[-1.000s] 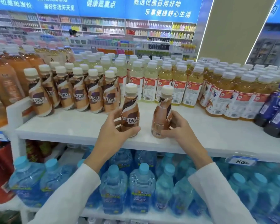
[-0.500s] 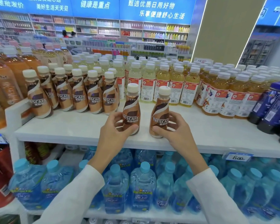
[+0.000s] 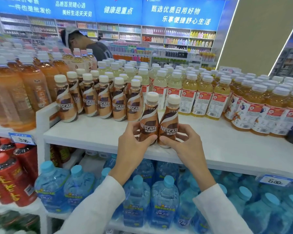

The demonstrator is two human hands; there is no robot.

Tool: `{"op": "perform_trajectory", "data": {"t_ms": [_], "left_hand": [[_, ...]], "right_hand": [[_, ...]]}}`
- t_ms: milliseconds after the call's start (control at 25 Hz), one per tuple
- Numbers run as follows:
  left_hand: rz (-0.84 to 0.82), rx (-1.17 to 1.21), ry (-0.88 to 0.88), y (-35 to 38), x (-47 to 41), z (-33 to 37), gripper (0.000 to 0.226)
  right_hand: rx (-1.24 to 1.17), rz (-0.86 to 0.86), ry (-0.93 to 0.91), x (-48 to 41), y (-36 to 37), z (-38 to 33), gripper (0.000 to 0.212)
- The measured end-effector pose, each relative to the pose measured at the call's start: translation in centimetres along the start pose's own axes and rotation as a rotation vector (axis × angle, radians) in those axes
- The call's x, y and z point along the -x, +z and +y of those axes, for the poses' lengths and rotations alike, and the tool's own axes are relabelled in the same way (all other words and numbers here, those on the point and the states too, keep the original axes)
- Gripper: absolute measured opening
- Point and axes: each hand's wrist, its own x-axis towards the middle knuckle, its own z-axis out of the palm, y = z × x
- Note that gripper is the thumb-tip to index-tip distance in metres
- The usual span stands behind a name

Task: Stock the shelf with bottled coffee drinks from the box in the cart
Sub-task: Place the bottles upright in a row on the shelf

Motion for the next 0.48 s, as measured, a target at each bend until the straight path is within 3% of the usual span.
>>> {"op": "perform_trajectory", "data": {"t_ms": [200, 360, 480], "left_hand": [[0.101, -0.057, -0.021, -6.0, -1.5, -2.4, 0.054], [0.201, -0.17, -0.061, -11.4, -3.9, -4.2, 0.066], [0.24, -0.245, -0.051, -13.9, -5.9, -5.0, 0.059]], "right_hand": [[-0.017, -0.055, -0.015, -0.2, 7.5, -1.7, 0.062], [-0.014, -0.1, -0.057, -0.9, 14.3, -3.8, 0.06], [0.001, -0.121, -0.076, -2.0, 18.2, -4.8, 0.056]]}}
